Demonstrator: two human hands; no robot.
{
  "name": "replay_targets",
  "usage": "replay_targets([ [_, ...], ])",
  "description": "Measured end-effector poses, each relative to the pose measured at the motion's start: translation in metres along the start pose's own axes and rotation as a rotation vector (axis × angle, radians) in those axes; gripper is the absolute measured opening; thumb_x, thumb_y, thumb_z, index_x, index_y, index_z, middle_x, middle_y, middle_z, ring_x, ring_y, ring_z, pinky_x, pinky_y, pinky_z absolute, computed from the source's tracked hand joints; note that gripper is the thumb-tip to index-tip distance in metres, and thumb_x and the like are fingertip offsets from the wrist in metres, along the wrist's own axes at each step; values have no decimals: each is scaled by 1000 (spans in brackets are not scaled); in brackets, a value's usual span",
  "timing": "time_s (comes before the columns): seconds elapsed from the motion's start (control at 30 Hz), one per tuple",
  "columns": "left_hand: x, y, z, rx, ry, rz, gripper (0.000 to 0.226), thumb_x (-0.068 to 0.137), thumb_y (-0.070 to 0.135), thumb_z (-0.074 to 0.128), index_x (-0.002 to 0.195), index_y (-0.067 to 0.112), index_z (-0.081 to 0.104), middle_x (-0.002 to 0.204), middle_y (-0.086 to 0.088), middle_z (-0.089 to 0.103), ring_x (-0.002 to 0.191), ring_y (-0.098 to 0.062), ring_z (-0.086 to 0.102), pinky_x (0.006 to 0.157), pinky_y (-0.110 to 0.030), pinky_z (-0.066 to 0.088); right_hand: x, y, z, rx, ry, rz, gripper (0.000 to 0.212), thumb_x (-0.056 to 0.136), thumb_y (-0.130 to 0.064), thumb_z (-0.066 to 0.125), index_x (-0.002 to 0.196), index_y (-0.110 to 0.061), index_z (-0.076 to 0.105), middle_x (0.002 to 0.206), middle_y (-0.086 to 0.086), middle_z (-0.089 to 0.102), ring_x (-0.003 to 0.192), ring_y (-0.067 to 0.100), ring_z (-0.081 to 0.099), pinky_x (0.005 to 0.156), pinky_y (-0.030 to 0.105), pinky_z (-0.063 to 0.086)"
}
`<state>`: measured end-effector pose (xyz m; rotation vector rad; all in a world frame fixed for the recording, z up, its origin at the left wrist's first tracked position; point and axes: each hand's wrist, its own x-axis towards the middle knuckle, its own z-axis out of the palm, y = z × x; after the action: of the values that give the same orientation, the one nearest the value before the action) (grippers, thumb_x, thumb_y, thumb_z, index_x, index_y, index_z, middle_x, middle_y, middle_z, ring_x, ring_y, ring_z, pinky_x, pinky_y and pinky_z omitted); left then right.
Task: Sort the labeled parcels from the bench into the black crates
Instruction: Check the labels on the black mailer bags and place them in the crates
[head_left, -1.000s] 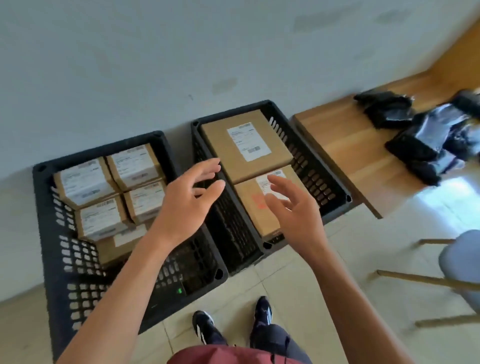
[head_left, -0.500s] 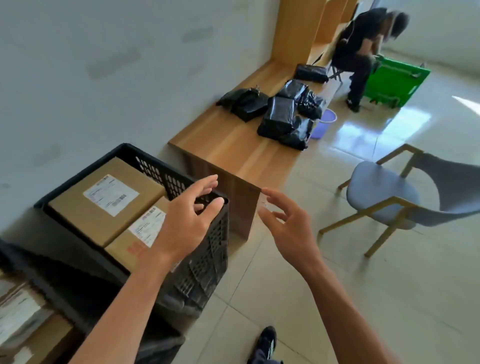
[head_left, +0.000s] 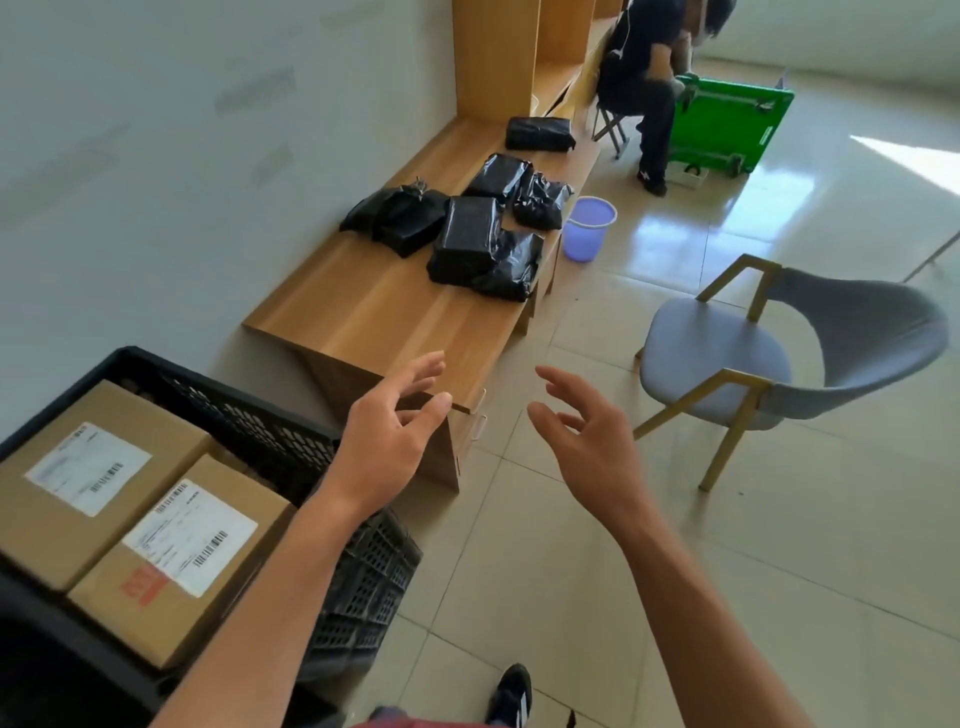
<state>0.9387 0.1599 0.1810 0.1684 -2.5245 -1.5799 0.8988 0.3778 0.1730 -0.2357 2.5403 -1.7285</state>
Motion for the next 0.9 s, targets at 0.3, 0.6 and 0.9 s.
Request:
replay_targets([
  [0.3,50,0,32,-15,-49,-2,45,102,26,64,146,28,56,137,18,63,128,3,57,99,-16,49,43,21,-22,-8,30,47,45,100,-28,67,144,-30,59,141,-5,63,131,8,56,108,33,51],
  [0.6,143,-18,41,-26,-61,26,48,103,26,63,149,25,52,141,13,60,131,-1,55,102,-23,49,135,34,-15,-72,25,32,43,100,-27,68,142,-33,60,139,-7,64,129,6,57,108,37,53],
  [0.9,241,-34,47,-29,-94,14,46,104,27,61,149,26,52,139,14,61,130,0,55,103,-26,51,230,38,-8,-87,27,43,44,100,-24,68,142,-34,59,135,-20,60,128,-2,55,105,30,53],
])
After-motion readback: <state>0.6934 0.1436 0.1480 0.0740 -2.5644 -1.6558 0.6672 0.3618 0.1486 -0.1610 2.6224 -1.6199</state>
